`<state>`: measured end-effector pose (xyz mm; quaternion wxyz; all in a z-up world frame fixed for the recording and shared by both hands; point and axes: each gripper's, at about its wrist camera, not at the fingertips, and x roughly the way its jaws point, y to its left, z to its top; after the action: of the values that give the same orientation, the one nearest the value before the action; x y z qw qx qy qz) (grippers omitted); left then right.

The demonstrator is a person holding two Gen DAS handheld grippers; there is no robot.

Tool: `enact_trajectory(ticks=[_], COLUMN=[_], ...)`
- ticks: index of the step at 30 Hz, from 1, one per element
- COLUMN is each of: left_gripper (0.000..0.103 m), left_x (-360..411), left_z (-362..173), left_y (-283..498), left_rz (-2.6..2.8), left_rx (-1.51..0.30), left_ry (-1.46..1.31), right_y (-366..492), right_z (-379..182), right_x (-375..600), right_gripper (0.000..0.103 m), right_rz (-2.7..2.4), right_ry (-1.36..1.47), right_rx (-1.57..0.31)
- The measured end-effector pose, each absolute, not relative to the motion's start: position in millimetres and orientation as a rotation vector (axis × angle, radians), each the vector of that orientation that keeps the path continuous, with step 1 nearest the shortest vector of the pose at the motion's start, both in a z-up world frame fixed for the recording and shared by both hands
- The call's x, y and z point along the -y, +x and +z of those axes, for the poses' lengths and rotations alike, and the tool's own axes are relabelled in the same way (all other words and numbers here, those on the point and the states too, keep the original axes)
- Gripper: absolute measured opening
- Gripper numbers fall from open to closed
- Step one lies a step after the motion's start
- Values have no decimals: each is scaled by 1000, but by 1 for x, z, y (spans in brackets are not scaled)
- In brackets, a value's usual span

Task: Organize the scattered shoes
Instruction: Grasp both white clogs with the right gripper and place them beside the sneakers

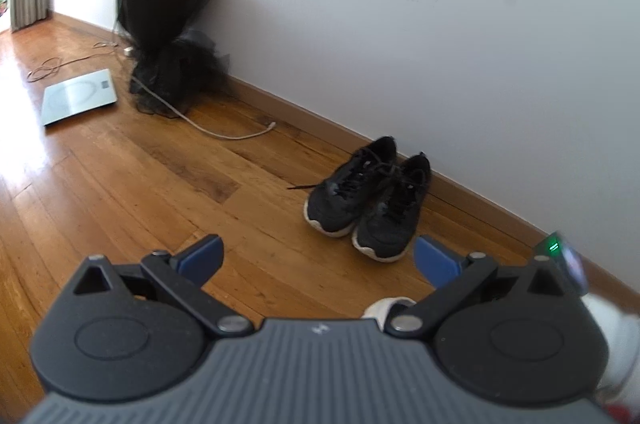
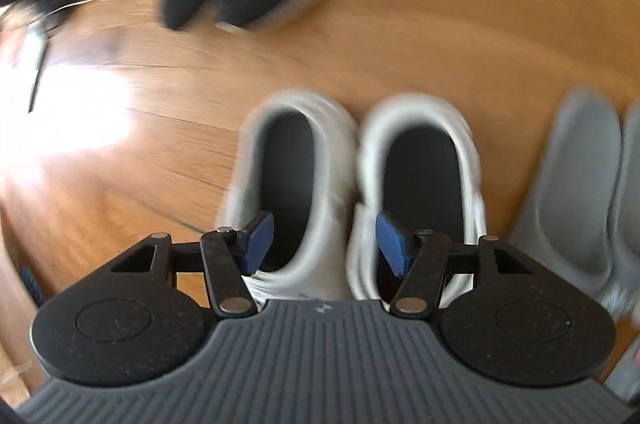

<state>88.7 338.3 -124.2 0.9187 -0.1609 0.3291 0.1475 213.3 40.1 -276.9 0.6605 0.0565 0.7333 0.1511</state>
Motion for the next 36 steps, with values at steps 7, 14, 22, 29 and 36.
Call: enact_trajectory(ticks=[7,14,22,29,36], left_gripper=[103,103,103,103,103], left_x=[-339,-340,-319,-313,-303], left_z=[-135,-139,-138,-141,-143], left_y=[89,92,104,107,111], left_rz=[307,298,236,242,228], left_rx=[-731,-745,-749,-773,-789], left_ry=[-366,-367,-334,-321,-292], right_y=[194,208,307,427,476], right_z=[-294,-296,-296,-303,-296], right_x=[-59,-61,-41,-47,-48], right_gripper=[56,22,22,22,22], right_rz=[331,305,144,42,58], right_ry=[7,4,147,87,144], right_rx=[-1653,-1649,-1534,-1413,-1381])
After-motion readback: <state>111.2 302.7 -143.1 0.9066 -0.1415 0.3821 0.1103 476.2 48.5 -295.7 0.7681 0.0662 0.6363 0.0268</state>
